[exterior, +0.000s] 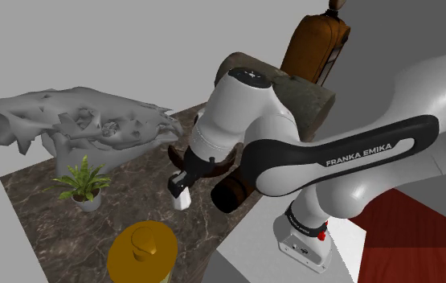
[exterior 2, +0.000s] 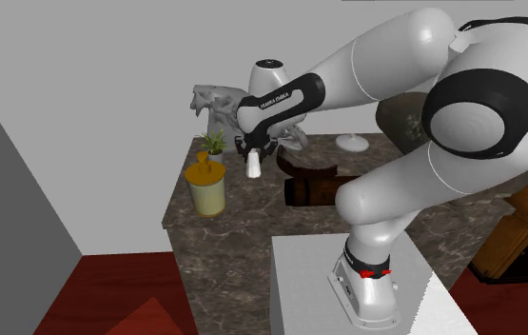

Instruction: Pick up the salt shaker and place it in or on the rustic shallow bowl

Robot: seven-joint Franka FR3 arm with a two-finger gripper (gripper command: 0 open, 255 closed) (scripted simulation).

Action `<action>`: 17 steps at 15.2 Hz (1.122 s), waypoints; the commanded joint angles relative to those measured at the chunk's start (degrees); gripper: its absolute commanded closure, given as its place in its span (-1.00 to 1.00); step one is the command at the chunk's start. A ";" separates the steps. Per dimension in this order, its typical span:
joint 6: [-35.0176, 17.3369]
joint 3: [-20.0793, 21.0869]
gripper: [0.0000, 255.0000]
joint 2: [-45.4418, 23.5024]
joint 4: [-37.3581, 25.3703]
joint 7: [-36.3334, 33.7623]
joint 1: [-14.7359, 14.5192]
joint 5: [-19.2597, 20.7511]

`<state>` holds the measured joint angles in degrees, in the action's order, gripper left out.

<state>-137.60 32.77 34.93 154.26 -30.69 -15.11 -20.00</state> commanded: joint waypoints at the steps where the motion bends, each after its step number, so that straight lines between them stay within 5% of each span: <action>1: 1.73 -0.35 1.00 0.71 -1.03 -0.14 0.00 0.25; 17: 15.18 -4.28 1.00 5.03 -10.19 0.00 0.54 2.61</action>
<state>-123.09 28.70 39.62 144.38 -30.70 -14.52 -17.45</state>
